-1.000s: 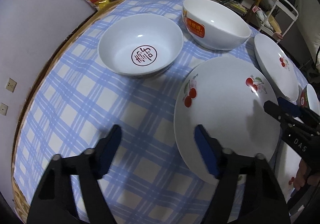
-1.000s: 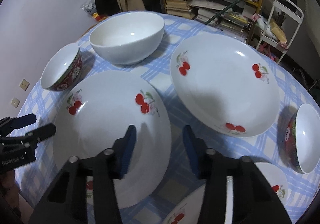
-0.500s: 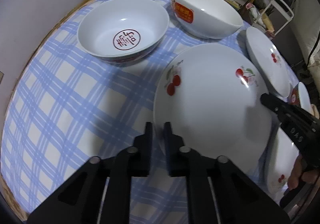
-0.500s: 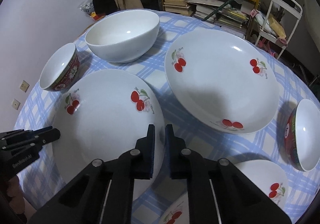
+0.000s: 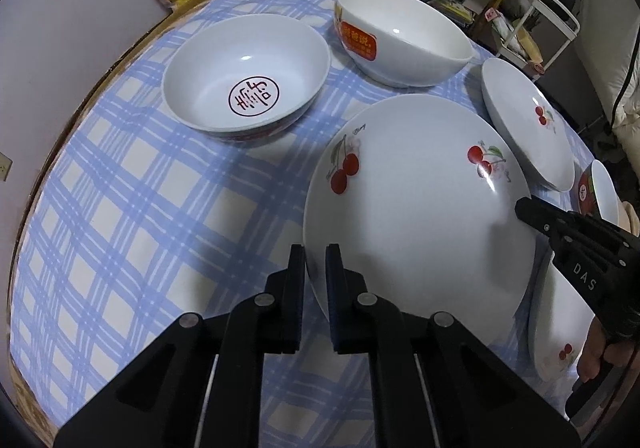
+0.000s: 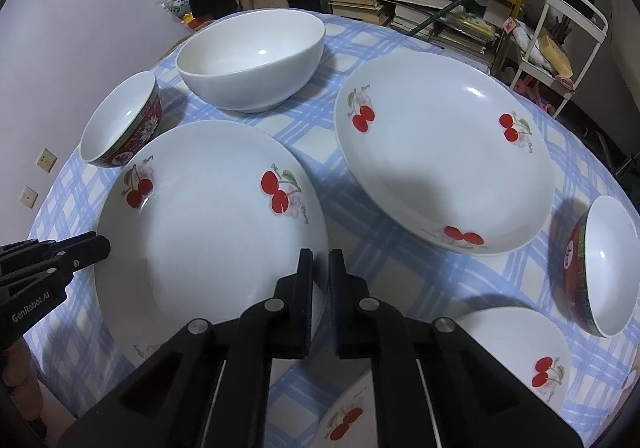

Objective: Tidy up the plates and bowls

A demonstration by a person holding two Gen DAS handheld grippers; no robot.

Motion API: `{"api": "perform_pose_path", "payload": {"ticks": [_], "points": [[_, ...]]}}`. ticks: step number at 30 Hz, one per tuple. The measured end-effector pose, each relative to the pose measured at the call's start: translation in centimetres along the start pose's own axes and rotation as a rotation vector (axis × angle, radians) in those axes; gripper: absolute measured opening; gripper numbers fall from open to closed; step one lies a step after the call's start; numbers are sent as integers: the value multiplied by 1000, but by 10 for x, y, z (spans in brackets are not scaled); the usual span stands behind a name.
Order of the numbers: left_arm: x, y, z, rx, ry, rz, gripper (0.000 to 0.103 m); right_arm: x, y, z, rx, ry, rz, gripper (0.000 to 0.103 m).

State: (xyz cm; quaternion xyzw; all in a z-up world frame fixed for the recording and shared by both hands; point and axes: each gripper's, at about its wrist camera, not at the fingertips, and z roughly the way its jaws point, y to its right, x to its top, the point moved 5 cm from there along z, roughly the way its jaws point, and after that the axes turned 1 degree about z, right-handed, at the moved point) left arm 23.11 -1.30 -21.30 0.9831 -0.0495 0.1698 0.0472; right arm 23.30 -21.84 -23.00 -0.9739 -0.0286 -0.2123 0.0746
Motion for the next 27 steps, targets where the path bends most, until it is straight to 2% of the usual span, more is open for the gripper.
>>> {"api": "perform_pose_path", "payload": {"ticks": [8, 21, 27], "points": [[-15, -8, -9, -1, -31, -42, 9, -10, -10, -17, 26, 5, -8, 9], [-47, -3, -50, -36, -22, -15, 9, -38, -21, -55, 23, 31, 4, 9], [-57, -5, -66, -21, -13, 7, 10, -53, -30, -65, 17, 29, -11, 9]]}}
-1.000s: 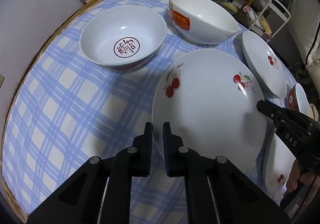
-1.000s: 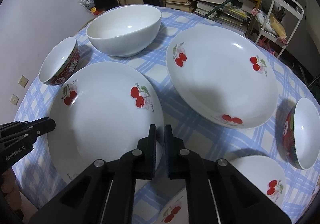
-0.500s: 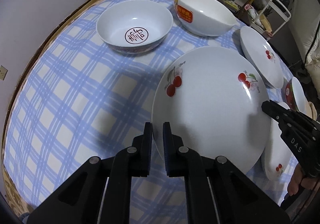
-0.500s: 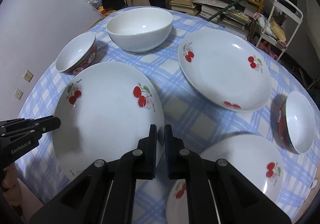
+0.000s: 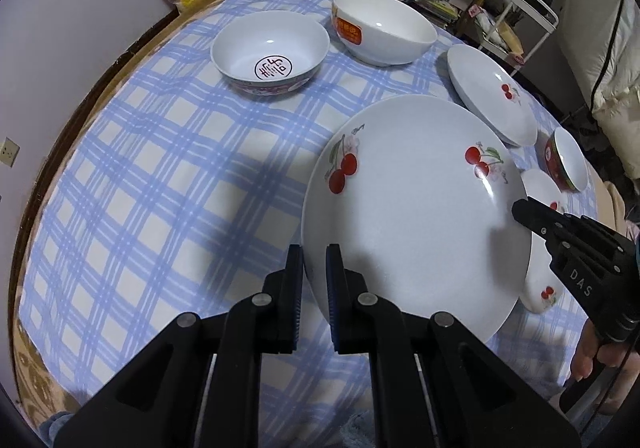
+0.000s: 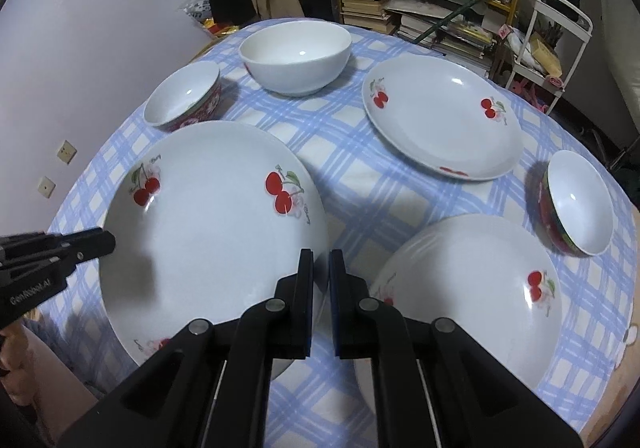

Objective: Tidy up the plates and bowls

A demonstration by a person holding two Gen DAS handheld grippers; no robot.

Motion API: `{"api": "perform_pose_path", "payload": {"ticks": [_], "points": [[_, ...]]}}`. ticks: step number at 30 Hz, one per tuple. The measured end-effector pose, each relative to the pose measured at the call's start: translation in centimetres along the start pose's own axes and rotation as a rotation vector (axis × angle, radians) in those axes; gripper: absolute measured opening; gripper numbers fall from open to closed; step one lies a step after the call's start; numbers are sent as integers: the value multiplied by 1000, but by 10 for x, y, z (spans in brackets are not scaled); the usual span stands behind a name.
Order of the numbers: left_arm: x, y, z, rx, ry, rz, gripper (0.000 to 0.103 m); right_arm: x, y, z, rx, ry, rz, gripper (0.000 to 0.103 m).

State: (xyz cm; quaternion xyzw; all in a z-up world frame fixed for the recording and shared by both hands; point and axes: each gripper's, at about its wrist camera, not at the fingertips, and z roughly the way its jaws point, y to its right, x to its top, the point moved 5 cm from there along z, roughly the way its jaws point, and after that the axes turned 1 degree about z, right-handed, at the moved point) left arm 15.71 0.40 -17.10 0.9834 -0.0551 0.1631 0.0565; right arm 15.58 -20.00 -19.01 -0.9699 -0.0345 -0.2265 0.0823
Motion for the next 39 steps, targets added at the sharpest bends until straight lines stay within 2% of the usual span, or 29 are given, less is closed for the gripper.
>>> {"api": "perform_pose_path", "payload": {"ticks": [4, 14, 21, 39], "points": [[-7, -1, 0, -6, -26, -9, 10, -10, -1, -3, 3, -20, 7, 9], [-18, -4, 15, 52, -76, -24, 10, -27, -3, 7, 10, -53, 11, 9], [-19, -6, 34, 53, -129, -42, 10, -33, -6, 30, -45, -99, -12, 9], [-17, -4, 43, 37, -147, -41, 11, -37, -5, 39, -82, -149, -36, 9]]}}
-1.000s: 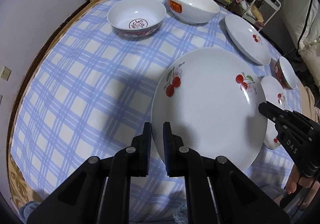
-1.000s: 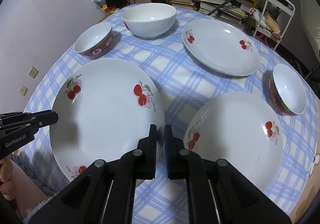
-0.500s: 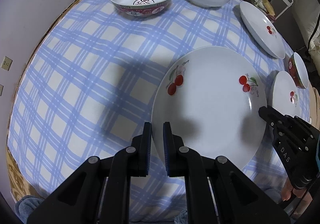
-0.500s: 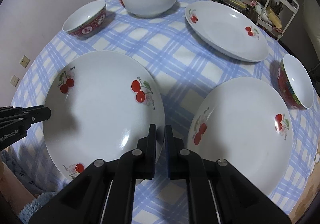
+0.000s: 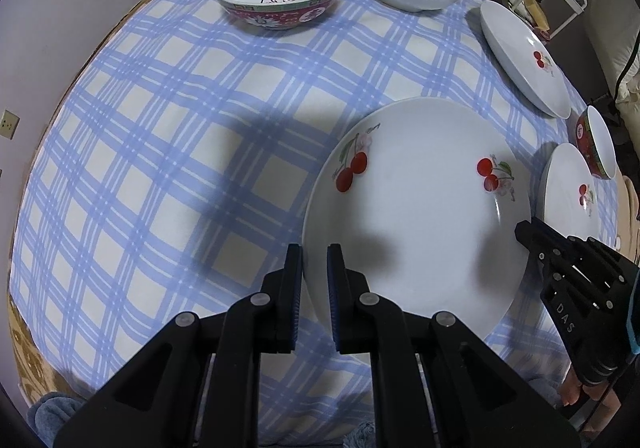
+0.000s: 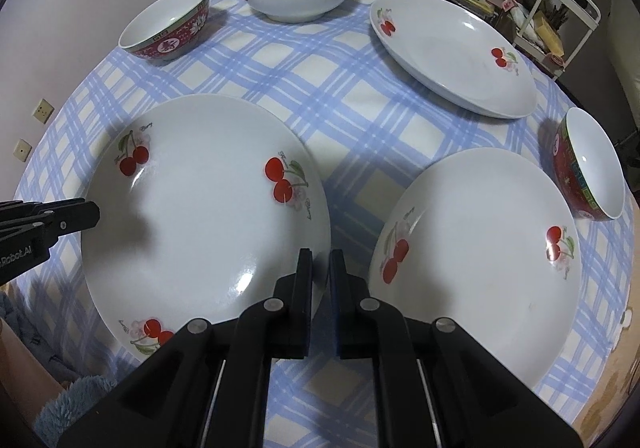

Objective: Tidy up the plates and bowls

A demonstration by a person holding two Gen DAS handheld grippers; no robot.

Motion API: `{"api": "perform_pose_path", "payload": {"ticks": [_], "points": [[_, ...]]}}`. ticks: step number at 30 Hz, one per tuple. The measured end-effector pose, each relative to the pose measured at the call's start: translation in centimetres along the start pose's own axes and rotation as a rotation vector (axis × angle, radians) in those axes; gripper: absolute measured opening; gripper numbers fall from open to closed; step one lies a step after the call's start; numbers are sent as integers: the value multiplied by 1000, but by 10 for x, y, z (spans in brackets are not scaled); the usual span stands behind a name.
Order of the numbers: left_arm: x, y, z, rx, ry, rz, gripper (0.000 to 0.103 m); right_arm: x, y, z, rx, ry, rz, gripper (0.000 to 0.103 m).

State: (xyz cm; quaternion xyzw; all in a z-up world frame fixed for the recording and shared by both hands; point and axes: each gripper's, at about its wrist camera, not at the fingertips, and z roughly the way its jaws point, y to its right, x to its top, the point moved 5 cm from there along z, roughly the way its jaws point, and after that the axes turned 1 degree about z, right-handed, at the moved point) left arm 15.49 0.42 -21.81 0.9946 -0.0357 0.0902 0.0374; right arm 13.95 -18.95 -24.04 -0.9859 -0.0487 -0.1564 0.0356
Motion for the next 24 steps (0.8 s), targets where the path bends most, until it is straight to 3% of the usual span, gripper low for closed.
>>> {"api": "perform_pose_path", "payload": {"ticks": [14, 24], "points": [[0, -3, 1, -13, -18, -31, 12, 1, 0, 2, -6, -3, -7, 10], [13, -2, -32, 43, 67, 12, 19, 8, 13, -28, 36, 76, 44, 10]]}}
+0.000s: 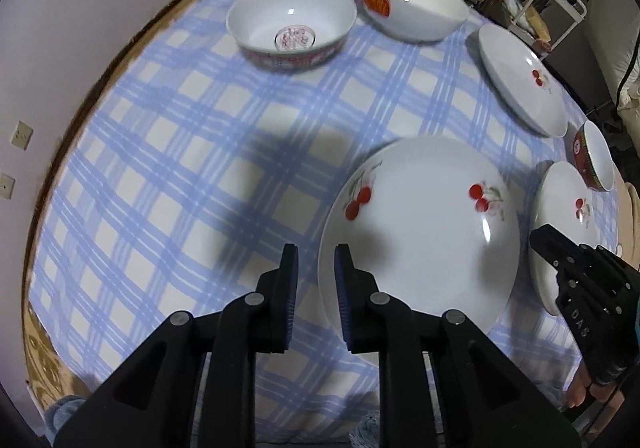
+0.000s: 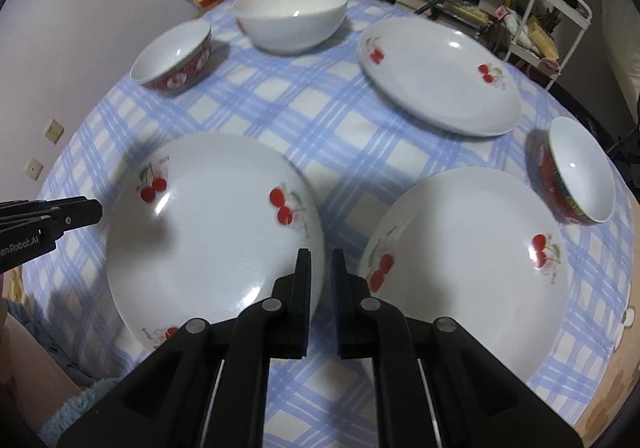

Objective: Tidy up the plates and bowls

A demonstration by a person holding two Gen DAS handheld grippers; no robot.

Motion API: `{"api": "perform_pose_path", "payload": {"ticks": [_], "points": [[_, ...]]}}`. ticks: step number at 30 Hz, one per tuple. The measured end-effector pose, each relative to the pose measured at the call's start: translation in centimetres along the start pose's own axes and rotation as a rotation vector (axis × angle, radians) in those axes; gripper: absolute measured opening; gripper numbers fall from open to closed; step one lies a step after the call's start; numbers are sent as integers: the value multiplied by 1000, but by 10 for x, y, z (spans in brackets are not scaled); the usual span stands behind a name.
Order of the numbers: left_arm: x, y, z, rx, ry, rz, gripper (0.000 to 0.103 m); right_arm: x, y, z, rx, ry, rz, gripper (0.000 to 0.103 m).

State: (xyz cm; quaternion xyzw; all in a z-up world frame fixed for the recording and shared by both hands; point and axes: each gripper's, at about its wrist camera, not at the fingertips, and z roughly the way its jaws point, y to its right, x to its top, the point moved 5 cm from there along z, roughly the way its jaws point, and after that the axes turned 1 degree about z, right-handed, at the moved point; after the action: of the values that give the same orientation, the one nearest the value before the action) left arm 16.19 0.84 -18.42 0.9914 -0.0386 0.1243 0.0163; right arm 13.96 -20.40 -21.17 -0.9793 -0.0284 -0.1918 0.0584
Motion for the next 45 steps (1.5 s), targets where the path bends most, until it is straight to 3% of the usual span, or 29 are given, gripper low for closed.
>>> {"api": "perform_pose_path", "payload": {"ticks": [3, 7, 9, 11, 13, 18, 22, 30, 41, 45], "points": [[5, 9, -8, 0, 17, 21, 20, 4, 15, -14, 1, 27, 44, 13], [11, 29, -20, -2, 35, 58, 26, 8, 44, -36, -25, 65, 118, 41], [14, 40, -24, -9, 44, 76, 29, 7, 57, -47, -64, 87, 136, 47], [17, 53, -30, -5, 58, 105, 35, 5, 70, -57, -92, 113, 165, 52], [21, 67, -36, 7, 79, 141, 47, -1, 83, -66, -111, 131, 208, 63], [30, 99, -52, 24, 126, 234, 67, -10, 109, -78, -131, 147, 303, 82], [38, 121, -61, 1, 149, 281, 71, -14, 127, -94, -157, 192, 361, 91], [48, 154, -59, -11, 170, 332, 76, -28, 158, -106, -160, 229, 467, 94], [47, 194, -31, -30, 120, 391, 77, -49, 205, -89, -175, 170, 664, 94], [45, 204, -18, -50, 102, 413, 77, -55, 215, -81, -236, 130, 691, 94]]}}
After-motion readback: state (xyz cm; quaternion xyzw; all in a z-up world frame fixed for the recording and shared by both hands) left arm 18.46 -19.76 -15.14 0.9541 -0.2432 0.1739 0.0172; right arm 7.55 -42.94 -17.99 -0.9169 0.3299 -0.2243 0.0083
